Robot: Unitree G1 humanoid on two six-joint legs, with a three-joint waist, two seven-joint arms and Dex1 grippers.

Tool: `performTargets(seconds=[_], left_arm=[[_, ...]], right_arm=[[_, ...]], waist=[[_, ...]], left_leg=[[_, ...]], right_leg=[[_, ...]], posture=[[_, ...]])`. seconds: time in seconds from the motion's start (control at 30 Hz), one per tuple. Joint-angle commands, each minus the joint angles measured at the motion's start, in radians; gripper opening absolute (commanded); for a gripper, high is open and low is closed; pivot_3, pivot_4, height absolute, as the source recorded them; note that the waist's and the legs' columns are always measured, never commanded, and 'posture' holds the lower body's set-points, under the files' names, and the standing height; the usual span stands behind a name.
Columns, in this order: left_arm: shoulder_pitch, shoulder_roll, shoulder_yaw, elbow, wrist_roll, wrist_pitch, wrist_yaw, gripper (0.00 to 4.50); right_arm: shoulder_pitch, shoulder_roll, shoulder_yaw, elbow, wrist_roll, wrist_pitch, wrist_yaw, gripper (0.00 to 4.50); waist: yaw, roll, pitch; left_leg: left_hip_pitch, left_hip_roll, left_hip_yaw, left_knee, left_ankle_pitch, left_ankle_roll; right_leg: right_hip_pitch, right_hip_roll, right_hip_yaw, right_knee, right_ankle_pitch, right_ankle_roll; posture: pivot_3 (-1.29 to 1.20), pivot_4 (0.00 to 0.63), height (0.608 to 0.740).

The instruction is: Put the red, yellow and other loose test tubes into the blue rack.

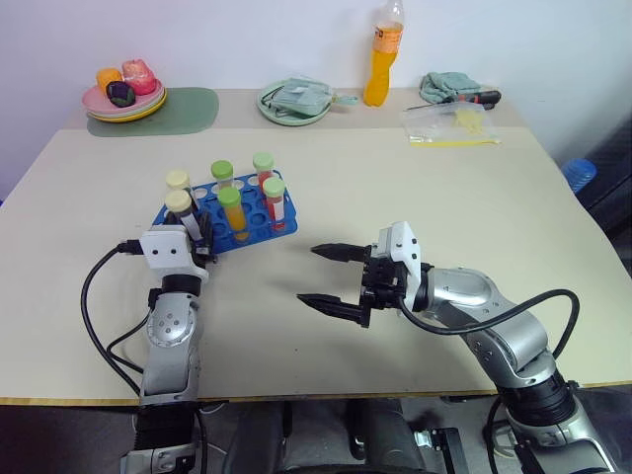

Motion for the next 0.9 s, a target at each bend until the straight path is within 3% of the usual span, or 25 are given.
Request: performTargets(seconds=[0.03, 0.13, 0.3, 0.47, 0.67, 0.9], left_arm=[[0.037, 0.026, 0.032, -0.119, -0.052, 0.029, -0.033, 4.21], [0.113, 0.084, 0.065, -0.230, -0.116, 0.091, -0.101, 4.21], [0.335, 0.278, 0.224, -0.410, -0.331, 0.243, -0.312, 4.21], [0.525, 0.445, 0.385, -0.407, -0.436, 0.322, -0.504, 4.21], [0.510, 0.503, 0.403, -0.376, -0.464, 0.374, -0.565, 4.21], [0.480, 0.482, 0.366, -0.377, -0.443, 0.386, -0.568, 4.21]], right_arm=[[-0.013, -0.004, -0.041, -0.031, 0.009, -0.016, -0.006, 4.23], [-0.012, -0.049, -0.102, -0.021, 0.028, -0.006, 0.013, 4.23], [0.024, -0.199, -0.280, 0.018, 0.076, 0.029, 0.059, 4.23], [0.104, -0.325, -0.465, 0.114, 0.081, 0.035, 0.091, 4.23], [0.182, -0.388, -0.518, 0.188, 0.048, -0.016, 0.145, 4.23], [0.198, -0.376, -0.508, 0.188, 0.033, -0.030, 0.140, 4.23]], waist=[[-0.001, 0.000, 0.000], [-0.002, 0.000, 0.000], [-0.002, 0.001, 0.000], [0.004, 0.002, 0.001], [0.000, 0.002, 0.001], [-0.002, 0.003, 0.001]], left_leg=[[0.000, 0.000, 0.000, 0.000, 0.000, 0.000], [0.000, 0.001, 0.000, -0.001, 0.000, 0.000], [0.000, 0.002, 0.000, -0.001, 0.000, 0.000], [0.000, 0.002, 0.001, -0.001, 0.000, 0.000], [-0.001, 0.003, 0.002, -0.001, -0.001, 0.001], [0.000, 0.006, 0.006, -0.002, -0.002, 0.003]], right_leg=[[0.000, 0.000, 0.000, 0.000, 0.000, 0.000], [0.000, 0.000, 0.000, 0.000, 0.000, 0.000], [-0.001, -0.001, 0.000, -0.001, -0.002, -0.004], [0.000, -0.001, 0.000, -0.004, -0.003, -0.005], [0.003, -0.001, -0.001, -0.010, -0.003, -0.005], [0.002, 0.000, 0.001, -0.011, -0.003, -0.005]], posture=[[0.00, 0.150, 0.740], [0.00, 0.150, 0.740], [0.00, 0.150, 0.740], [0.00, 0.150, 0.740], [0.00, 0.150, 0.740], [0.00, 0.150, 0.740]])
